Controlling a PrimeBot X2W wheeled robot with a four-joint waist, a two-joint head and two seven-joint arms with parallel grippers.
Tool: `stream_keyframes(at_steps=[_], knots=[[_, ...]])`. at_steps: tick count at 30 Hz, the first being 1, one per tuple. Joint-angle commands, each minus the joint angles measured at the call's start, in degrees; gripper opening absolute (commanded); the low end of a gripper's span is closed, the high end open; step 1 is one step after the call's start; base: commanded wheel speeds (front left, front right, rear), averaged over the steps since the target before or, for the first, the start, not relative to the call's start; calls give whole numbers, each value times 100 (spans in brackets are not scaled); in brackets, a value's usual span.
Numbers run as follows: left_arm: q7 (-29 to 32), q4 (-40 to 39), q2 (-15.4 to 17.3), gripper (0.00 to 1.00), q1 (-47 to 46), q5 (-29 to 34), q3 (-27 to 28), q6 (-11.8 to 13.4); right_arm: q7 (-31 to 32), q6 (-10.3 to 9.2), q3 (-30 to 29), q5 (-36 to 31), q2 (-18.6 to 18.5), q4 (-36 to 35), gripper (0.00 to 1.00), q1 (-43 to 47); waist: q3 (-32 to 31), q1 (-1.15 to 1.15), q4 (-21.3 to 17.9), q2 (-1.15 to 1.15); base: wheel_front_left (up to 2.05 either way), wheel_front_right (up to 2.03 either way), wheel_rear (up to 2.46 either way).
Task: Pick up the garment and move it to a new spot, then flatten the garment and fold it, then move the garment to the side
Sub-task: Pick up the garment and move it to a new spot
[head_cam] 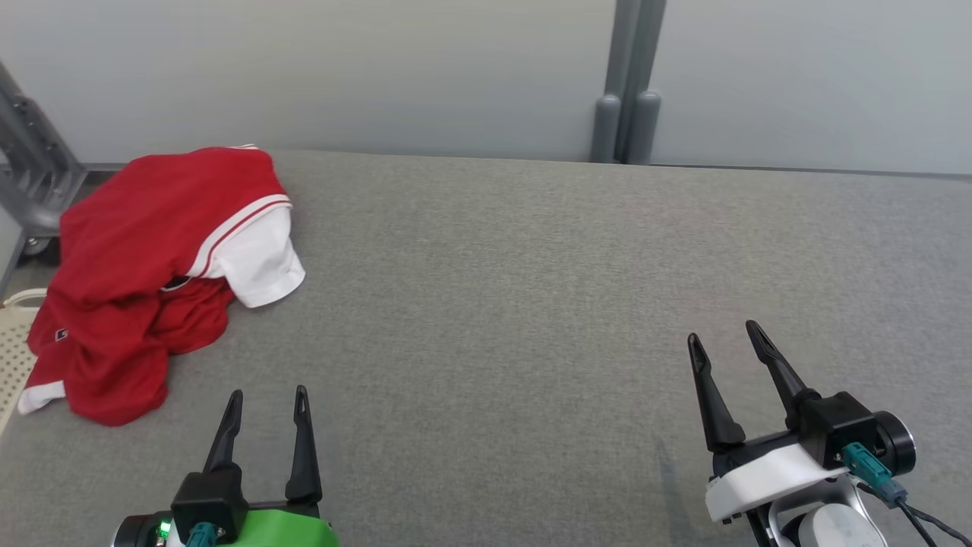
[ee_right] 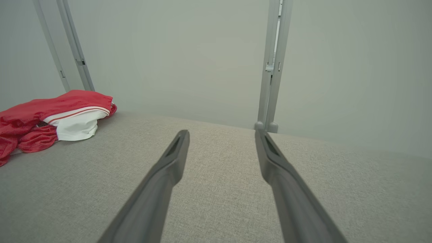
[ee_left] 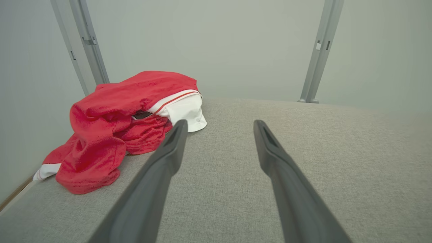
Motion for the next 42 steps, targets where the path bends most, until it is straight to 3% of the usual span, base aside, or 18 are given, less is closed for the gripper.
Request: stream_keyframes(at_steps=[1, 7, 12, 28, 35, 42], knots=[[-15, -13, 14, 100, -58, 15, 23, -5, -21, 3, 7, -6, -22, -24, 100, 56, 87, 0, 571, 57, 0, 0, 0], [-15, -57, 15, 100, -39, -28, 136, 44, -21, 3, 139, 4, -24, -13, 100, -81, 206, 0, 1156, 57, 0, 0, 0], [-15, -111, 12, 100, 14, -63, 189, 60, -21, 3, 230, -22, -24, 23, 100, -101, 244, 0, 1370, 57, 0, 0, 0], [-15, -182, 39, 100, 15, -34, 311, 69, -21, 3, 237, -83, -24, 36, 100, -184, 294, 0, 1291, 57, 0, 0, 0], [-12, -141, 385, 100, -482, 43, 458, -49, -21, 3, 204, -233, -24, -27, 100, -325, 552, 0, 1153, 57, 0, 0, 0], [391, 39, 1043, 100, -1766, 51, 613, -332, -21, 3, 149, -466, -25, -104, 100, -588, 1055, 0, 996, 57, 0, 0, 0]])
